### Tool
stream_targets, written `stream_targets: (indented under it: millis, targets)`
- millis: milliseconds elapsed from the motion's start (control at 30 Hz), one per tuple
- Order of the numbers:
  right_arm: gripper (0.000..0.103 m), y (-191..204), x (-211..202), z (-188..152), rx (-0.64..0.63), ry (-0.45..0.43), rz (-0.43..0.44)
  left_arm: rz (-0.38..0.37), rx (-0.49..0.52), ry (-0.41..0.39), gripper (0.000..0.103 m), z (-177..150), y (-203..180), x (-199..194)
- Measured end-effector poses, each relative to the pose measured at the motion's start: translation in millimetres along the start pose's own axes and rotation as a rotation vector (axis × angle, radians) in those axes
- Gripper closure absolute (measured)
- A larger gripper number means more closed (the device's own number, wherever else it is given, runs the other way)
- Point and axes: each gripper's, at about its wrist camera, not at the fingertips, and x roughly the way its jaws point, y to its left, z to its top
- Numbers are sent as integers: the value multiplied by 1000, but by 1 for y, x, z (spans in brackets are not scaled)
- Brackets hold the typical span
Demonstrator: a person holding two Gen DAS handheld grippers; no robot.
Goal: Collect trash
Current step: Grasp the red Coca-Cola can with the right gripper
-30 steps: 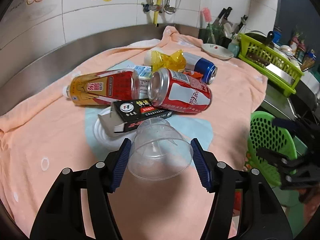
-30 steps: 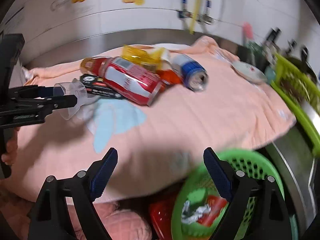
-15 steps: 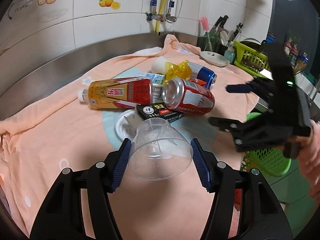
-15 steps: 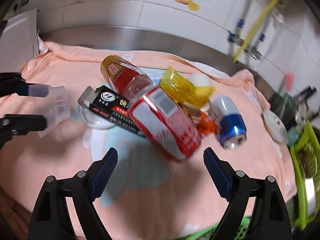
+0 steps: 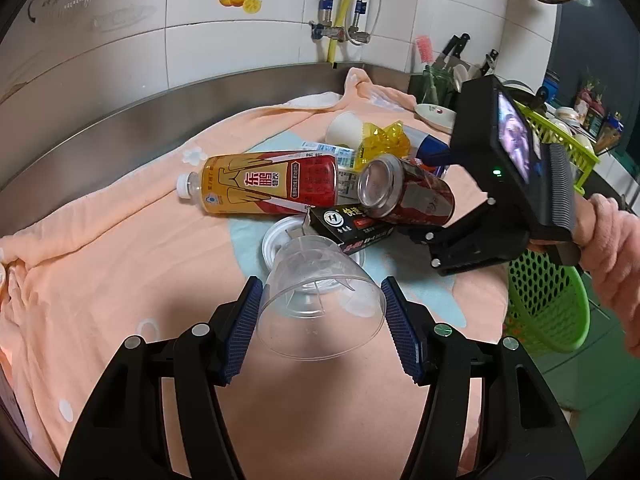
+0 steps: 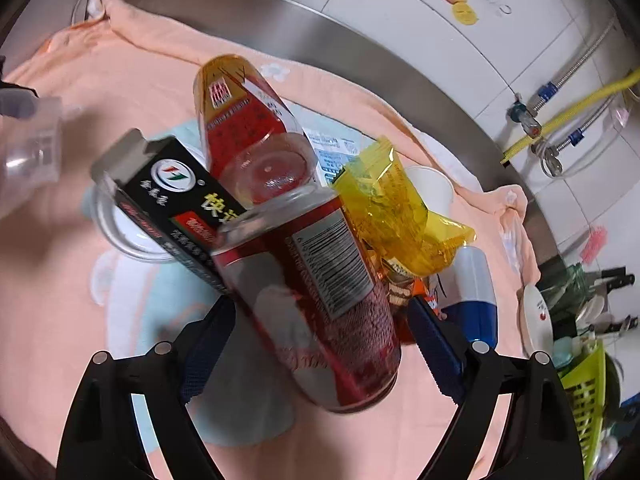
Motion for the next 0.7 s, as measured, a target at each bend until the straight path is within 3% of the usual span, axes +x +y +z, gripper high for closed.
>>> stream_targets:
  millis: [133, 300, 700]
  targets:
    - [29, 1, 4, 1, -18, 7, -1, 1, 2, 4, 43, -1, 0, 1]
    - [29, 2, -3, -2, -3, -8, -17, 0, 1, 8, 43, -3, -1, 1]
    - [29, -5, -63, -35, 240, -72, 20, -38, 40, -17, 43, -3, -22, -9]
